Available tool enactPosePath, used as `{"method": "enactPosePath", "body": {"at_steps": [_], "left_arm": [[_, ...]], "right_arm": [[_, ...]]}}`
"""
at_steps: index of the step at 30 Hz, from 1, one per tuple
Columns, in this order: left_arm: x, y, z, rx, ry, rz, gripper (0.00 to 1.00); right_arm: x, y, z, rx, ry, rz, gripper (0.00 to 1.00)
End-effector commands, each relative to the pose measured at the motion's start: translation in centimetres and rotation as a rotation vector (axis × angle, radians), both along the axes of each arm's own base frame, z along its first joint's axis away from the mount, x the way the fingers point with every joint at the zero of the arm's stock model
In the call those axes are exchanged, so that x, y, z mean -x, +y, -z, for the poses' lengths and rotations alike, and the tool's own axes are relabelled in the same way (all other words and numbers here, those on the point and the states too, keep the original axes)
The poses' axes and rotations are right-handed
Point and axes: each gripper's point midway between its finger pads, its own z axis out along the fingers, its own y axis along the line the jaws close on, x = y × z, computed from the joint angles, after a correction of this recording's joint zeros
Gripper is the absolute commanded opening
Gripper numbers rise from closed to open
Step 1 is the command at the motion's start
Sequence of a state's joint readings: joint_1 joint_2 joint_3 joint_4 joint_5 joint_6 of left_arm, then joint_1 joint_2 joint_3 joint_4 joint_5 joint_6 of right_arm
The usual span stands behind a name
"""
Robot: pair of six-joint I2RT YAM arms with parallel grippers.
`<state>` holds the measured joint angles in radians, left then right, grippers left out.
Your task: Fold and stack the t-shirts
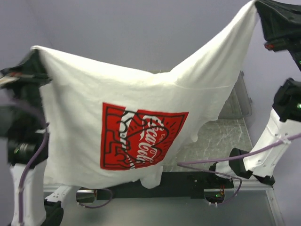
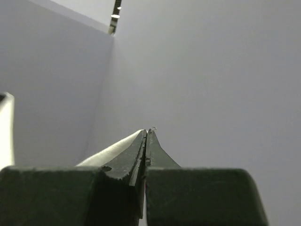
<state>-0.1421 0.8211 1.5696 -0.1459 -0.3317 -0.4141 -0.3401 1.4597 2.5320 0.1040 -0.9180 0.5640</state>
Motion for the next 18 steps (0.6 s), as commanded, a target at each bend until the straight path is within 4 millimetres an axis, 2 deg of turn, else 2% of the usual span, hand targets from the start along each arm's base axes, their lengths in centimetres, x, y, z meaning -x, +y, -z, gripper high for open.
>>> {"method": "enactPosePath", "body": {"at_steps": [1,2,3,4,5,6,7,8,9,10,11,13,14,15,16,17,18], "left_arm": [[-7.3,-0.2,6.2,0.028,0.167,-0.037,0.00],[-8.3,-0.2,7.1,0.029,0.180,-0.045,0.00],[-10.7,0.1,10.1,0.029,0.256,-0.070,0.00],[-11.9,0.3,11.5,0.034,0.289,-0.081,0.00],[-13.2,0.5,13.1,0.031,0.323,-0.082,0.00],[-14.6,1.9,15.7,0.060,0.367,-0.105,0.00],[-16.8,2.0,18.3,0.065,0.426,-0.082,0.00],[-18.0,2.1,20.1,0.094,0.447,-0.067,0.00],[-20.1,4.0,23.9,0.116,0.511,-0.103,0.00],[-21.3,4.2,25.9,0.123,0.546,-0.095,0.00],[-23.6,5.0,29.4,0.141,0.609,-0.102,0.00],[-26.0,5.0,32.9,0.145,0.688,-0.075,0.00],[-27.4,5.0,33.1,0.152,0.695,-0.065,0.00],[-29.5,5.2,36.9,0.158,0.778,-0.063,0.00],[-30.5,5.3,38.3,0.162,0.820,-0.065,0.00],[-31.4,5.7,39.5,0.170,0.849,-0.078,0.00],[-33.3,6.0,40.9,0.174,0.880,-0.086,0.00]], "right_arm": [[-10.4,-0.1,5.5,-0.015,0.215,0.016,0.00],[-13.1,0.2,7.1,-0.008,0.261,0.027,0.00],[-15.8,-0.1,8.9,0.001,0.303,0.090,0.00],[-17.5,0.7,10.3,0.016,0.337,0.095,0.00],[-19.0,2.4,11.9,0.038,0.372,0.081,0.00],[-22.9,2.6,15.0,0.065,0.429,0.139,0.00],[-24.9,2.9,16.8,0.079,0.467,0.161,0.00],[-28.6,3.3,20.4,0.093,0.541,0.180,0.00],[-30.3,4.3,22.3,0.115,0.566,0.179,0.00],[-32.3,4.1,24.2,0.119,0.595,0.222,0.00],[-35.5,4.8,27.8,0.139,0.649,0.236,0.00],[-38.2,5.2,30.7,0.150,0.680,0.248,0.00],[-40.6,5.6,34.6,0.171,0.731,0.254,0.00],[-41.8,5.8,36.2,0.194,0.733,0.271,0.00],[-42.6,6.4,37.5,0.210,0.737,0.279,0.00],[-44.1,6.5,40.5,0.229,0.768,0.312,0.00],[-45.0,6.6,41.2,0.244,0.739,0.336,0.00]]}}
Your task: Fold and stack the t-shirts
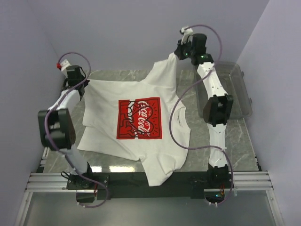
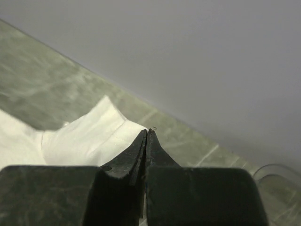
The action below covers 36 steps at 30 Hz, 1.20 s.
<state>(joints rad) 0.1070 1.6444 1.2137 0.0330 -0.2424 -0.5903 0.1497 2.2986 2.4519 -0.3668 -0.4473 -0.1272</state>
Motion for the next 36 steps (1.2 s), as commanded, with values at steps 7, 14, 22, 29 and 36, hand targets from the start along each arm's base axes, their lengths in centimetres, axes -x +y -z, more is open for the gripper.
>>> {"method": "enactPosePath", "body": {"at_steps": [7,14,22,29,36], "left_arm": [[-9.2,1.5,2.6,0.068,0.019,-0.049,0.00],[-14.1,2.1,0.9,0.060,-0.022,-0.020,0.00],[-17.1,1.1,2.8,0.106,-0.019,0.059,0.01],[-17.8,1.1,2.9,0.112,-0.037,0.121,0.01],[-18.2,3.4,4.2,0.175,-0.063,0.124,0.01]], "right_arm": [[-5.3,-0.3,0.9,0.138,-0.207,0.160,0.00],[-7.5,-4.0,-1.1,0.084,-0.300,0.414,0.00],[-7.0,-3.3,-1.0,0.069,-0.289,0.366,0.00],[-5.9,-0.5,-2.1,0.008,-0.288,0.217,0.00],[-2.6,3.3,-1.0,-0.021,-0.196,0.021,0.00]]}}
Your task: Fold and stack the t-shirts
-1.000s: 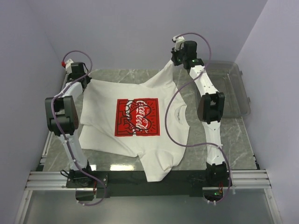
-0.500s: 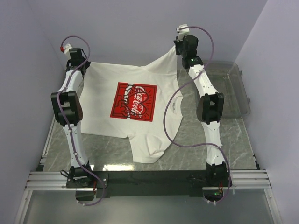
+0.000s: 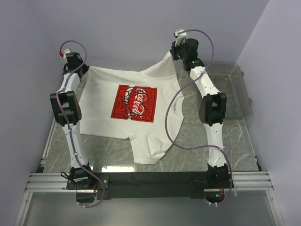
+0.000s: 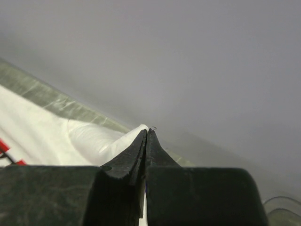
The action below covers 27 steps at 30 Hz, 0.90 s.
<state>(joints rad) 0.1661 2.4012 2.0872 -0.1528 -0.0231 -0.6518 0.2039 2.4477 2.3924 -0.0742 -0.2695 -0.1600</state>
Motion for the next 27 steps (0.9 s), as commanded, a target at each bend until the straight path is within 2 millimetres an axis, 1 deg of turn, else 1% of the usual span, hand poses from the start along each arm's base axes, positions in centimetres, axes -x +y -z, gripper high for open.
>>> {"method": "enactPosePath", "body": {"at_steps": [1,3,4,6,7,8,10,11,13,16,21,24,26,27], "left_arm": [[-1.1,1.8,-2.7,0.036,-0.108,0.004,0.01],[-1.1,1.9,-2.1,0.043,-0.105,0.011,0.01],[-1.2,1.5,-2.0,0.054,-0.111,0.029,0.01],[-1.2,1.3,-0.9,0.083,-0.099,0.029,0.01],[-1.3,1.1,-0.7,0.092,-0.104,0.041,0.01],[-1.4,0.9,0.0,0.105,-0.097,0.042,0.01],[-1.6,0.7,0.1,0.125,-0.104,0.048,0.01],[-1.7,0.7,0.6,0.133,-0.099,0.053,0.01],[-1.9,0.5,0.7,0.143,-0.097,0.059,0.01],[-1.7,0.3,2.2,0.162,-0.061,0.065,0.01],[-1.4,0.2,2.5,0.164,-0.041,0.068,0.02],[-1.3,0.2,2.3,0.160,-0.037,0.069,0.02],[-1.4,0.3,1.7,0.153,-0.043,0.067,0.03],[-1.3,0.3,1.6,0.145,-0.042,0.067,0.03]], "right_arm": [[3.2,2.1,-6.6,-0.061,-0.076,-0.116,0.00],[3.6,2.7,-6.6,-0.059,-0.064,-0.131,0.00],[3.6,2.7,-6.6,-0.060,-0.060,-0.133,0.00],[3.9,2.8,-6.8,-0.068,-0.049,-0.135,0.00],[4.1,3.0,-7.0,-0.071,-0.049,-0.145,0.00],[4.2,3.1,-7.0,-0.074,-0.041,-0.146,0.00],[4.6,3.0,-7.8,-0.081,-0.048,-0.150,0.00],[4.7,3.1,-8.0,-0.089,-0.049,-0.151,0.00],[4.9,3.1,-8.6,-0.098,-0.053,-0.149,0.00],[4.9,2.7,-9.5,-0.111,-0.064,-0.144,0.00],[5.1,2.2,-11.4,-0.136,-0.094,-0.152,0.00],[5.5,2.3,-11.7,-0.132,-0.097,-0.172,0.00],[5.4,1.8,-11.5,-0.131,-0.089,-0.174,0.00],[5.5,1.6,-11.8,-0.134,-0.091,-0.173,0.00]]}}
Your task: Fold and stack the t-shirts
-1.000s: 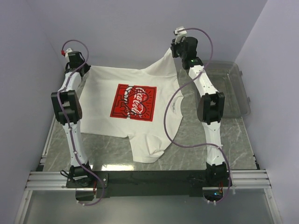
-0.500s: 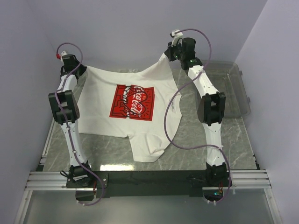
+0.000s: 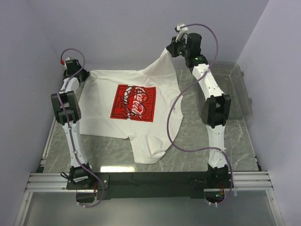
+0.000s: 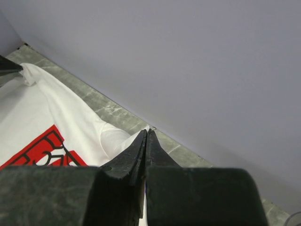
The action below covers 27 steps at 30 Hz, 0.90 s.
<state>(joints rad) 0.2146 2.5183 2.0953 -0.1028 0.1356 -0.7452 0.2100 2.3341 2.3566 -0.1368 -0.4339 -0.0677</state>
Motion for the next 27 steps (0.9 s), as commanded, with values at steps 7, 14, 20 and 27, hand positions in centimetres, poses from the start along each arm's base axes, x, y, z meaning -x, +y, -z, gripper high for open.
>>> {"method": "enactPosePath", "body": {"at_steps": [7,14,20,27], "left_arm": [[-1.2,0.3,-5.7,-0.060,-0.107,0.022,0.04],[-1.7,-1.2,-7.6,-0.109,-0.188,0.105,0.04],[-1.7,-2.5,-9.9,-0.187,-0.266,0.156,0.06],[-1.7,-2.6,-10.3,-0.248,-0.279,0.178,0.06]], "right_arm": [[0.8,-4.1,-7.5,-0.071,-0.112,0.029,0.00],[0.8,-4.0,-6.0,-0.072,-0.080,-0.002,0.00],[1.1,-3.5,-5.3,-0.082,-0.068,-0.038,0.00],[1.7,-3.0,-5.3,-0.101,-0.047,-0.068,0.00]]}}
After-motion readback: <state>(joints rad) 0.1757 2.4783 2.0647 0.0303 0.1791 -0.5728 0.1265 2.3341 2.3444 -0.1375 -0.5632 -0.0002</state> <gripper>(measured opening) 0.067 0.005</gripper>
